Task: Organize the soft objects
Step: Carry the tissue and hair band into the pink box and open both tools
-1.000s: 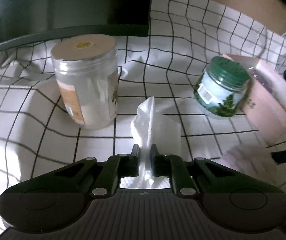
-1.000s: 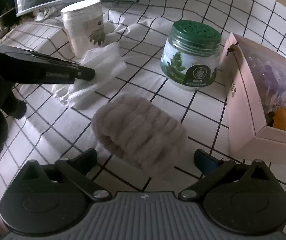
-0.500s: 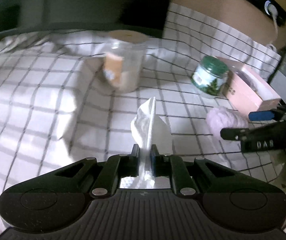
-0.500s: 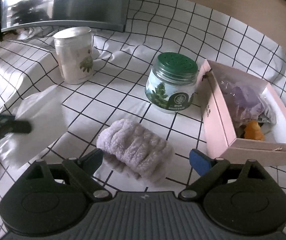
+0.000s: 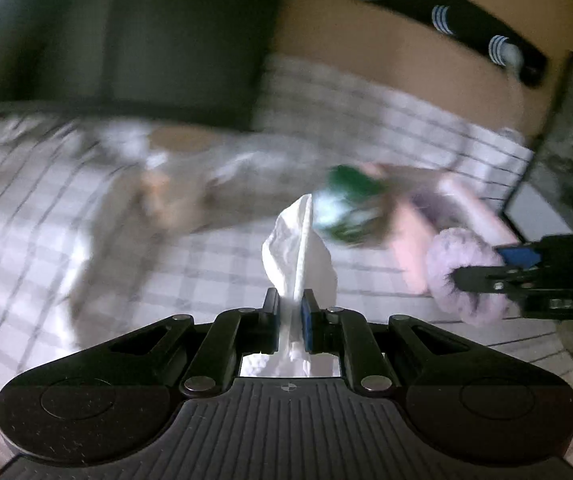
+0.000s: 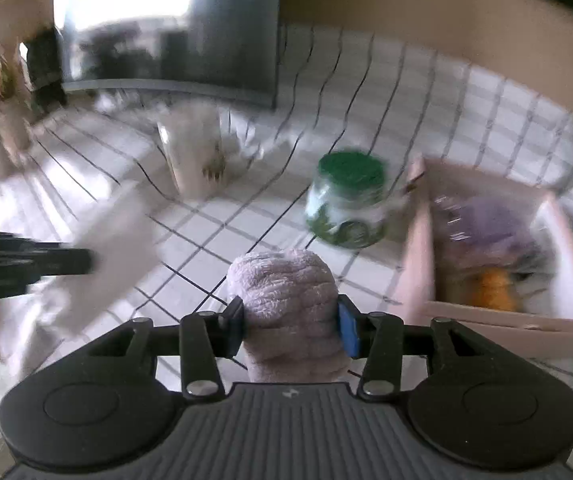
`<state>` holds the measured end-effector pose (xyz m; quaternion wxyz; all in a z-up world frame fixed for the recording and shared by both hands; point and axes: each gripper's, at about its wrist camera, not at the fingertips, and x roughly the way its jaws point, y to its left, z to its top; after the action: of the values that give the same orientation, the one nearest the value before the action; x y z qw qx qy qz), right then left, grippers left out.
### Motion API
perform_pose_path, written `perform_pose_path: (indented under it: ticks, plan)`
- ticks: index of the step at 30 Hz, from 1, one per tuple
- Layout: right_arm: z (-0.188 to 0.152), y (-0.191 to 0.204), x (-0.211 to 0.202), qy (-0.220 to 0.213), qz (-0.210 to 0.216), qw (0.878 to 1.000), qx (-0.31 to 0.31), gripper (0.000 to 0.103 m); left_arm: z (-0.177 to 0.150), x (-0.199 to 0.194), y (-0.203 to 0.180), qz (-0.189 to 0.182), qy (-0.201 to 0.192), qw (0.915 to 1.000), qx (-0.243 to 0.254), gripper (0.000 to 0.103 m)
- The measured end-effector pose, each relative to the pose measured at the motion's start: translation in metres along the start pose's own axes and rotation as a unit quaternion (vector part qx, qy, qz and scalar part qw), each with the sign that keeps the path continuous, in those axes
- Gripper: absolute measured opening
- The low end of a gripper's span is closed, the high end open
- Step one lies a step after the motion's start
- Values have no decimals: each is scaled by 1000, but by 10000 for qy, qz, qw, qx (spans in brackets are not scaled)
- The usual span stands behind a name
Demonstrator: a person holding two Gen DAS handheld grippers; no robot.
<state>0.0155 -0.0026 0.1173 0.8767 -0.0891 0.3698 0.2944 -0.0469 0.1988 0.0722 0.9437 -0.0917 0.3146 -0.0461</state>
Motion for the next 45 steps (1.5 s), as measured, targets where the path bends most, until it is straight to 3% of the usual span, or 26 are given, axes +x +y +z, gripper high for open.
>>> perform_pose_path:
  ticks: [3, 9, 14, 18, 20, 24, 27, 30, 35, 41, 43, 45]
  plan:
    - [-9, -38, -47, -327, -87, 9994, -64, 46, 11, 9, -46, -466, 21, 9989, 56, 14]
    - [-36, -110, -100, -833, -804, 9933, 24, 46, 36, 50, -140, -1208, 235, 9922, 196, 14]
    - [-55, -150, -111, -929, -949, 9908, 272, 46, 70, 82, -193, -1309, 152, 9907, 336, 14]
    - [-66, -166, -106, -899, -756, 9912, 604, 46, 102, 104, -206, -1413, -231, 9897, 17, 14]
    - [-70, -169, -100, -804, -658, 9917, 757, 46, 110, 124, -207, -1421, -160, 9897, 46, 17]
    - [-75, -166, -92, -770, -710, 9899, 960, 46, 108, 171, -202, -1359, 577, 9890, 109, 17]
    - [-75, -167, -88, -683, -784, 9881, 1133, 47, 101, 181, -191, -733, 346, 9966, 174, 17]
    - [-77, -169, -81, -623, -1042, 9858, 1158, 47, 100, 178, -169, -538, 326, 9980, -61, 17]
    - [-69, -175, -61, -474, -1202, 9823, 1354, 47, 98, 152, -138, -636, 239, 9976, -125, 17]
    - [-29, -169, -32, -644, -1293, 9833, 1104, 47, 67, 122, -116, -1154, 612, 9913, 181, 17]
    - [-5, -171, -14, -635, -1178, 9832, 1237, 47, 56, 115, -107, -1286, 801, 9883, 194, 17]
    - [16, -174, 5, -508, -758, 9838, 1543, 47, 47, 109, -94, -1388, 928, 9859, 146, 17]
